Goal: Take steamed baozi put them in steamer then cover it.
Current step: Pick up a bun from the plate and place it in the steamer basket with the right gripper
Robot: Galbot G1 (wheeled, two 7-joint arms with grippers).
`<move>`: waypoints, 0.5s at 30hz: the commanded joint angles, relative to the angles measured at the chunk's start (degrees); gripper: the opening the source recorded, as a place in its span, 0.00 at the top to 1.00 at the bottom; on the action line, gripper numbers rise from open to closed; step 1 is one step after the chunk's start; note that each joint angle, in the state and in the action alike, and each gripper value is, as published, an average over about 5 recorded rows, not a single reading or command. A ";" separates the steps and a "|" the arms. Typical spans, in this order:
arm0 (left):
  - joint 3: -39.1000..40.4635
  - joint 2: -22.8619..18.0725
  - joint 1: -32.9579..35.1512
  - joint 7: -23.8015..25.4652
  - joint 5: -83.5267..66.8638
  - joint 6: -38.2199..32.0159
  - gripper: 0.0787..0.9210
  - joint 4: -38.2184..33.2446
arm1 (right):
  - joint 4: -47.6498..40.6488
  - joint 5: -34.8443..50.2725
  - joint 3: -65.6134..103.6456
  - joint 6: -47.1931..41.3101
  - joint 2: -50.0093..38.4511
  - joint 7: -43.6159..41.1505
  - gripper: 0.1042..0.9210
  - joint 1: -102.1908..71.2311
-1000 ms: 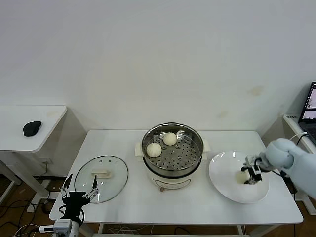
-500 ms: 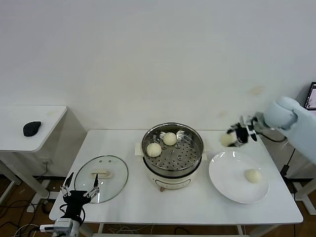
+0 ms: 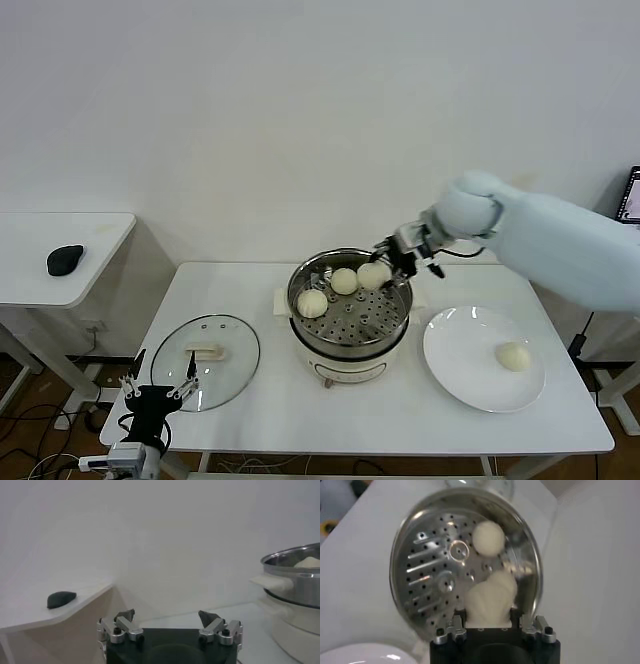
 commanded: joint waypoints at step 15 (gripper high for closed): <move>-0.48 -0.95 0.47 -0.24 -0.09 -0.23 0.12 -0.42 | -1.14 -15.42 -12.11 25.14 10.61 0.27 0.45 2.75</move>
